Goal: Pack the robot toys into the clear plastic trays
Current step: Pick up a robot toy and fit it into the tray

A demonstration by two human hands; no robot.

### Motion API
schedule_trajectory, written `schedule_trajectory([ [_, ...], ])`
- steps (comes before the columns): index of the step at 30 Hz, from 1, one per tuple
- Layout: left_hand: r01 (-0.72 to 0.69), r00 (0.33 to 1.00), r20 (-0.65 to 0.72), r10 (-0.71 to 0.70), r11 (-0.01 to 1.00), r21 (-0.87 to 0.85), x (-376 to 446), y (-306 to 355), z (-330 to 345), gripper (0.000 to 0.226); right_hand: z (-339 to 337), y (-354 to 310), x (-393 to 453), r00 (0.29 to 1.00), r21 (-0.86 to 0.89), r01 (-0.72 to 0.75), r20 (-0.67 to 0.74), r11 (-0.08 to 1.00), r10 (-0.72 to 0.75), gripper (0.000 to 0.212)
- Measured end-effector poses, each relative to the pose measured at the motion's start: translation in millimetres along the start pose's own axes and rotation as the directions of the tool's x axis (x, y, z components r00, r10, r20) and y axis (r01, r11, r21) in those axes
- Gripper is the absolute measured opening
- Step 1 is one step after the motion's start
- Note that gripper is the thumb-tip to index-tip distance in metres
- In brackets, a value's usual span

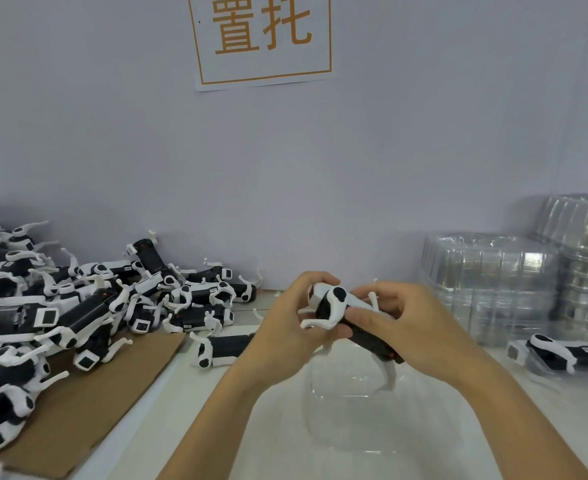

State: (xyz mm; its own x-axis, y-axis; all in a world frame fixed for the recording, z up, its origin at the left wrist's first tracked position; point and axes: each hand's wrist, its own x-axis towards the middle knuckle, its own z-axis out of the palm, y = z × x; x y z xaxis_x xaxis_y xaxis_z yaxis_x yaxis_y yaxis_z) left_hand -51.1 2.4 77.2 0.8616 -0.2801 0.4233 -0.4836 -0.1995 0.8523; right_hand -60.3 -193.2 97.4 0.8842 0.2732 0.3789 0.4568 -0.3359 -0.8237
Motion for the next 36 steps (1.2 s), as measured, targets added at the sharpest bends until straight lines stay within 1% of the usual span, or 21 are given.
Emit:
schedule_trajectory([
  [1, -0.005, 0.999, -0.039, 0.004, 1.000, -0.017, -0.1, -1.2, 0.7, 0.050, 3.1, -0.8, 0.3, 1.000, 0.013, 0.009, -0.021, 1.000, -0.008, 0.008],
  [3, 0.003, 0.997, -0.083, -0.008, 0.998, -0.056, -0.2, -3.2, 0.4, 0.046, 6.5, 0.1, 1.6, 0.995, -0.010, 0.028, -0.100, 1.000, -0.029, 0.007],
  [5, 0.007, 0.990, -0.142, -0.019, 0.997, -0.081, -0.3, -4.6, -1.4, 0.047, 9.0, 0.9, 3.2, 0.986, -0.093, 0.059, -0.153, 0.994, -0.072, 0.019],
  [8, -0.013, 0.976, -0.215, -0.017, 0.990, -0.137, 0.9, -5.8, -3.4, 0.054, 12.6, -1.0, 3.4, 0.981, -0.144, 0.098, -0.151, 0.985, -0.120, 0.041],
  [11, -0.049, 0.955, -0.298, -0.013, 0.979, -0.200, 2.7, -6.4, -6.6, 0.056, 11.7, 0.0, 2.6, 0.975, -0.199, 0.134, -0.150, 0.971, -0.165, 0.053],
  [13, -0.074, 0.940, -0.343, 0.001, 0.977, -0.201, 3.7, -7.1, -8.9, 0.058, 8.3, 1.4, 1.2, 0.972, -0.195, 0.149, -0.154, 0.969, -0.180, 0.060],
  [15, -0.102, 0.932, -0.363, 0.023, 0.974, -0.203, 4.4, -7.4, -9.7, 0.062, 4.6, 2.9, 0.2, 0.976, -0.144, 0.128, -0.160, 0.981, -0.151, 0.066],
  [18, -0.137, 0.929, -0.368, 0.049, 0.967, -0.216, 4.7, -5.8, -7.6, 0.063, 5.8, 4.0, 1.8, 0.980, -0.034, 0.031, -0.193, 0.999, -0.037, 0.059],
  [20, -0.160, 0.925, -0.376, 0.062, 0.959, -0.235, 4.0, -4.7, -6.2, 0.064, 6.9, 7.1, 3.6, 0.963, -0.048, 0.002, -0.271, 0.999, -0.015, 0.049],
  [22, -0.172, 0.919, -0.388, 0.070, 0.957, -0.236, 3.8, -4.7, -7.5, 0.067, 2.6, 9.1, 4.1, 0.929, -0.088, -0.001, -0.369, 0.996, -0.031, 0.033],
  [24, -0.176, 0.911, -0.405, 0.074, 0.960, -0.219, 3.7, -4.9, -10.0, 0.067, -6.7, 10.4, 3.9, 0.899, -0.112, -0.011, -0.435, 0.994, -0.039, 0.020],
  [26, -0.180, 0.907, -0.414, 0.081, 0.962, -0.207, 3.4, -4.6, -11.2, 0.066, -12.3, 11.7, 3.8, 0.889, -0.098, -0.036, -0.458, 0.995, -0.013, 0.017],
  [28, -0.186, 0.906, -0.413, 0.090, 0.962, -0.198, 3.3, -3.6, -10.0, 0.066, -11.0, 11.0, 3.7, 0.894, -0.056, -0.047, -0.449, 0.997, 0.017, 0.017],
  [30, -0.198, 0.897, -0.432, 0.095, 0.959, -0.200, 3.3, -3.3, -7.4, 0.065, -9.9, 7.5, 1.5, 0.917, -0.014, -0.043, -0.397, 0.999, 0.034, 0.017],
  [31, -0.209, 0.884, -0.458, 0.094, 0.955, -0.208, 3.7, -3.5, -6.8, 0.064, -12.5, 5.1, -0.6, 0.944, -0.012, -0.040, -0.328, 0.999, 0.034, 0.020],
  [32, -0.221, 0.868, -0.489, 0.090, 0.951, -0.218, 4.2, -3.9, -6.9, 0.064, -16.8, 2.2, -3.0, 0.979, -0.008, -0.030, -0.200, 1.000, 0.028, 0.024],
  [33, -0.229, 0.855, -0.511, 0.086, 0.947, -0.224, 4.4, -4.5, -7.6, 0.064, -20.9, -2.9, -6.3, 1.000, 0.023, -0.021, -0.005, 1.000, 0.021, 0.025],
  [34, -0.229, 0.851, -0.519, 0.082, 0.947, -0.225, 4.4, -5.0, -8.1, 0.065, -23.2, -8.2, -10.1, 0.977, 0.076, -0.036, 0.213, 0.996, 0.019, 0.021],
  [35, -0.221, 0.853, -0.516, 0.078, 0.950, -0.222, 4.0, -5.3, -8.2, 0.066, -24.1, -13.0, -13.0, 0.921, 0.143, -0.077, 0.388, 0.987, 0.016, 0.017],
  [36, -0.212, 0.857, -0.510, 0.073, 0.952, -0.220, 3.7, -5.5, -8.0, 0.067, -24.7, -15.0, -14.0, 0.882, 0.186, -0.104, 0.471, 0.977, 0.004, 0.018],
])
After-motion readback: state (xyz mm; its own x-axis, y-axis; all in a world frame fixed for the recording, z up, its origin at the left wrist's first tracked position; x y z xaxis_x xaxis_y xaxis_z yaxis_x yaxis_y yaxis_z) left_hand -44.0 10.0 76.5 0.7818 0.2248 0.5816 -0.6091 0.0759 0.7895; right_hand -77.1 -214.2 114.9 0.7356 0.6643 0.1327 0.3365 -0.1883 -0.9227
